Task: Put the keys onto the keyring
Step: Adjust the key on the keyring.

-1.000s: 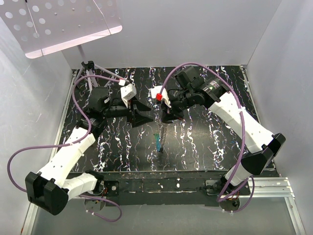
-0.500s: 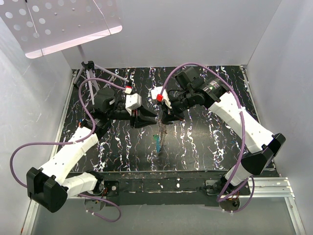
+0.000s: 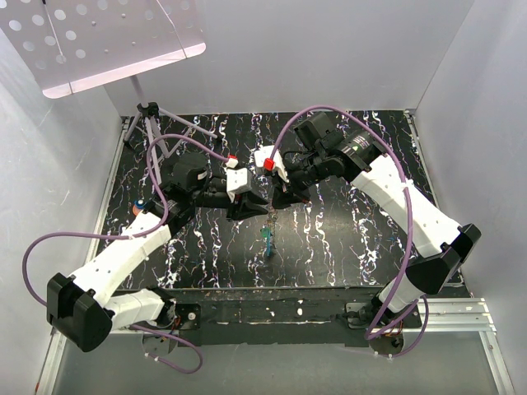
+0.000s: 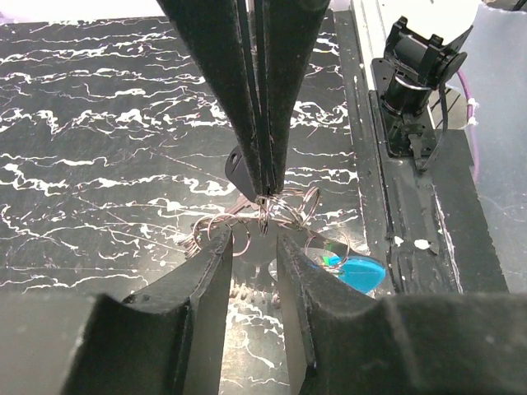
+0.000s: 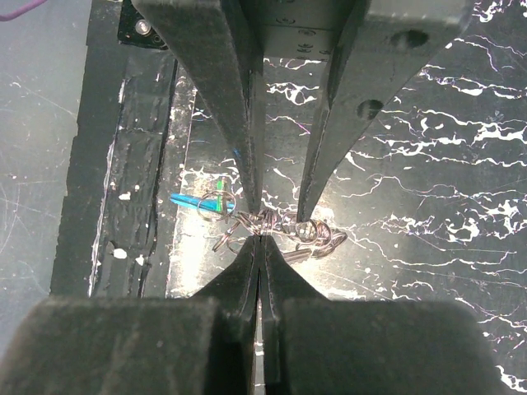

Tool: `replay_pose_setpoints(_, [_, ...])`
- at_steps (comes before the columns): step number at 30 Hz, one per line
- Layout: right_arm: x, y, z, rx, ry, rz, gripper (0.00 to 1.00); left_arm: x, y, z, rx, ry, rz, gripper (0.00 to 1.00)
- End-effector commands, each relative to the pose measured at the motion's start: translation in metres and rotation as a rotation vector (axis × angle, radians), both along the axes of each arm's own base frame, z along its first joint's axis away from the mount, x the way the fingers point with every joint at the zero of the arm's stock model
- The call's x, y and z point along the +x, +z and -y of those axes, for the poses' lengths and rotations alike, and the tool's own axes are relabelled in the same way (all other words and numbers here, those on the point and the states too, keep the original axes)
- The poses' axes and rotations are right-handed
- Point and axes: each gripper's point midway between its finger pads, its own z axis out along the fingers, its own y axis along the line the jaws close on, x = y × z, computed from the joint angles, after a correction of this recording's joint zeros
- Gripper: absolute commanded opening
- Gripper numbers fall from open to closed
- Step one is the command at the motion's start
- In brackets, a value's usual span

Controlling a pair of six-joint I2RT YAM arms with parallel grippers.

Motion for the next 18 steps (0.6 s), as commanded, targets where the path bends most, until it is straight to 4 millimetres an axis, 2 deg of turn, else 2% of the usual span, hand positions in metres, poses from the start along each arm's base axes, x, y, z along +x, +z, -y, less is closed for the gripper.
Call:
replay_pose_setpoints(1, [-0.008,0.025,-0.003,0.076,0.029,0.027,0.01,0.002,0.012,0.001,-0.001,0.012,0.056,0.27])
replay_pose_setpoints(18, [-0.008,0.023,-0.002,0.072,0.025,0.019,0.01,-0.005,0.031,0.001,-0.074,0.013,0.08,0.25])
